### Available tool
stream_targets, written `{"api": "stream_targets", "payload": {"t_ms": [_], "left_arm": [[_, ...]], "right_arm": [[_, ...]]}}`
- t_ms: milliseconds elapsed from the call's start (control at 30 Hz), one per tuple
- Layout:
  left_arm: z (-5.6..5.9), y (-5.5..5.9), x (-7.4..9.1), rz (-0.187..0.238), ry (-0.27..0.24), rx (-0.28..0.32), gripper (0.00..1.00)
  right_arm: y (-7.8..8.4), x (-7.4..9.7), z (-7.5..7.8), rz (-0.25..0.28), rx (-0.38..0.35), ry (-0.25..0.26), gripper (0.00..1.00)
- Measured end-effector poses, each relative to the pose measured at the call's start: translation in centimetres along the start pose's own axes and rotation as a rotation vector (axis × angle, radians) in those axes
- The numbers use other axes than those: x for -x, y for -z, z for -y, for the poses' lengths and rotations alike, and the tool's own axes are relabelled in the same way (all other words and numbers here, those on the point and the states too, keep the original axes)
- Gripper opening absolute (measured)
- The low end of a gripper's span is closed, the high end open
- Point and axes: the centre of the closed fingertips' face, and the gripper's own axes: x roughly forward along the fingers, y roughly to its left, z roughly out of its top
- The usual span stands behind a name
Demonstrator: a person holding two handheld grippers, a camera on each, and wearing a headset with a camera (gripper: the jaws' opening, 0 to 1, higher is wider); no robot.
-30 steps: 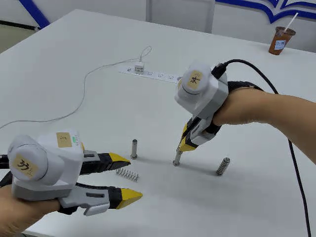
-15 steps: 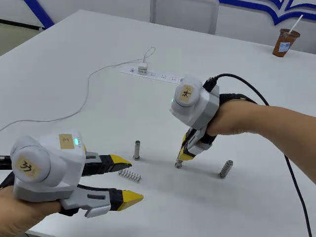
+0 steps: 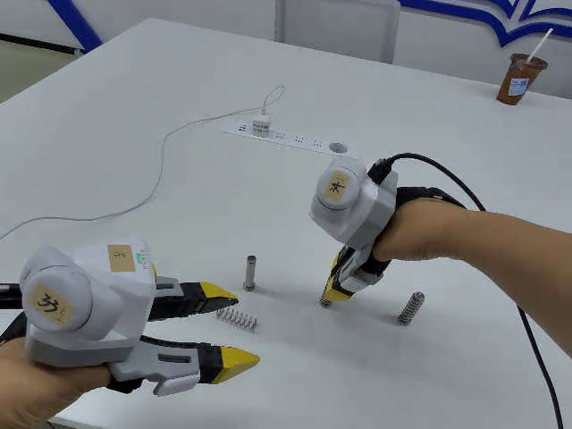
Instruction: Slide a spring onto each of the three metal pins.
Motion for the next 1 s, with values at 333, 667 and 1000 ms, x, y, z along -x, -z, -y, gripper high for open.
{"api": "stream_targets", "payload": {"t_ms": [333,667,1000], "left_arm": [[0.0,0.0,0.0,0.000,-0.002,0.001,0.43],[-0.4,0.1,0.4,0.000,-0.015,0.002,0.43],[-0.3,0.2,0.6,-0.006,-0.022,0.005,0.43]], "right_arm": [[-0.2,0.2,-0.1,0.017,0.003,0.011,0.20],[-1.2,1.2,-0.1,0.053,0.020,0.041,0.25],[-3.8,1.9,-1.5,0.102,0.051,0.033,0.24]]}}
